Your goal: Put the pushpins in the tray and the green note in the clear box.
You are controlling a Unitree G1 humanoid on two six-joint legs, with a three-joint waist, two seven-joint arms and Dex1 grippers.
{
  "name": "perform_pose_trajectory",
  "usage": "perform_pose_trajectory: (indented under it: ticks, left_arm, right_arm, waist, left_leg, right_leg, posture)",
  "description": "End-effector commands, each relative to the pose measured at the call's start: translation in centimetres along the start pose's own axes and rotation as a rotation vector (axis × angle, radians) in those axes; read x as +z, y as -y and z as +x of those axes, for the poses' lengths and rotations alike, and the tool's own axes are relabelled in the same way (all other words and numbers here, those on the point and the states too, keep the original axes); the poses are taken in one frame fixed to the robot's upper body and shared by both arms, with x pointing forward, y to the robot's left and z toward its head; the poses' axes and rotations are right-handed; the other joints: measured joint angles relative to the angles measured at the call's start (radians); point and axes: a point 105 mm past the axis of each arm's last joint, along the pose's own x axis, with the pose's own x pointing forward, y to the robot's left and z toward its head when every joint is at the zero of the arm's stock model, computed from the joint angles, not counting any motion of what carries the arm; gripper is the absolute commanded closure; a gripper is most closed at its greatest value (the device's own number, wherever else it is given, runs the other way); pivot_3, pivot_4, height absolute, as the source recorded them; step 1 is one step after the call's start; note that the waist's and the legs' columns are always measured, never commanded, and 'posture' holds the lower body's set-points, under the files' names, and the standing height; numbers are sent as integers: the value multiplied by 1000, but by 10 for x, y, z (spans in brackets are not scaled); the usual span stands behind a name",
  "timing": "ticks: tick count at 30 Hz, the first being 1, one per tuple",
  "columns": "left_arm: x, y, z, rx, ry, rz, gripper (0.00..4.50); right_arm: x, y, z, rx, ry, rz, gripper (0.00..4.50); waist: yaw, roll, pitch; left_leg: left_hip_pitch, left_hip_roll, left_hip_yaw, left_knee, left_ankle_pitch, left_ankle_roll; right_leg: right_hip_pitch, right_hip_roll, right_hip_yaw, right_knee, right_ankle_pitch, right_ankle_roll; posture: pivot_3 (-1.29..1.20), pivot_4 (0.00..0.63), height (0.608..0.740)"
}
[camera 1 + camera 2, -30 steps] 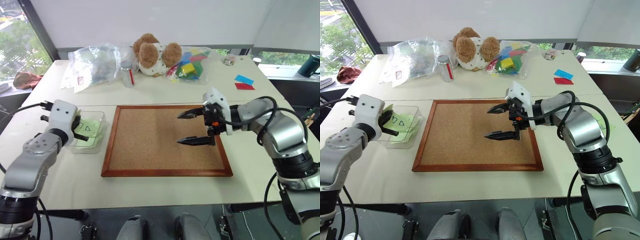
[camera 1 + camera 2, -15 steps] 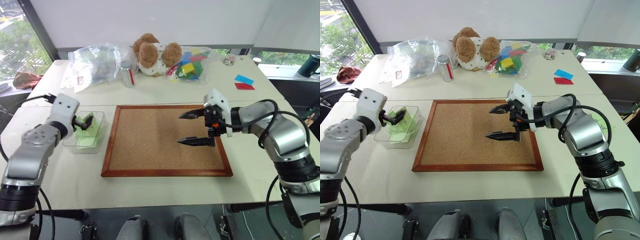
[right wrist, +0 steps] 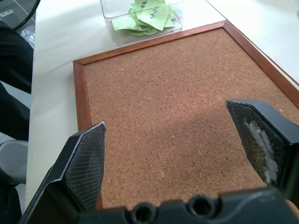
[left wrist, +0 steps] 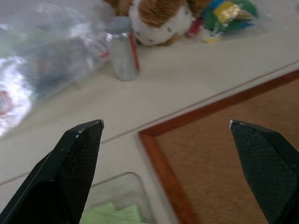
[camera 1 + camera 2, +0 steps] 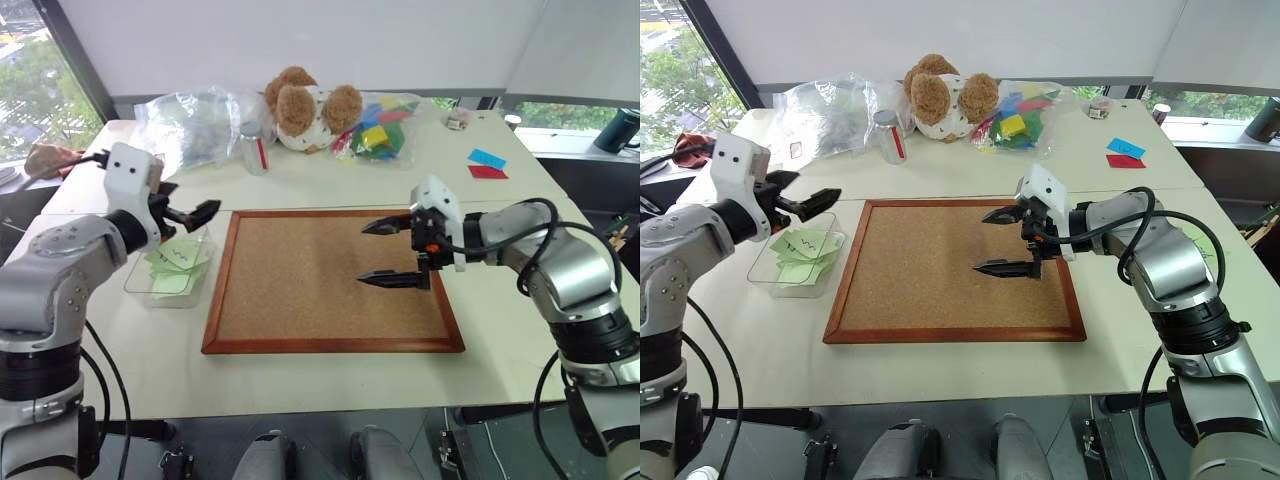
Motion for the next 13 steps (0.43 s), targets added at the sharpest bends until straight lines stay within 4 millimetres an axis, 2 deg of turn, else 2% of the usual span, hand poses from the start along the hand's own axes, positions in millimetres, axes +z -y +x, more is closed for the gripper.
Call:
perform_pose_trajectory:
  ticks: [1,3,7,13]
  left_arm:
    - [6,20,-11,-136,28,-5,55]
    - [-11,41,-18,-278,-29,-29,55]
    - [-35,65,-35,-455,-95,-2,55]
    - [-52,77,-44,-557,-139,-15,55]
  right_arm:
    - [9,2,-11,-36,11,-35,0]
    - [3,0,-15,-42,-10,-24,0]
    - [-9,-1,-21,-73,-45,0,0]
    - [-20,10,-29,-148,-69,28,0]
  waist:
    - [-1,0,0]
    - [-1,0,0]
    - [-1,0,0]
    - [2,0,0]
  left_leg:
    - [0,0,0,0,1,-2]
    - [0,0,0,0,1,-2]
    - [0,0,0,-1,1,-3]
    - [3,0,0,0,-2,3]
  right_leg:
    - [0,0,0,0,0,0]
    - [0,0,0,0,0,0]
    - [0,0,0,-1,0,0]
    - [3,-1,0,-1,0,0]
  posture:
    - [0,150,740]
    - [0,150,740]
    - [0,150,740]
    - [0,150,740]
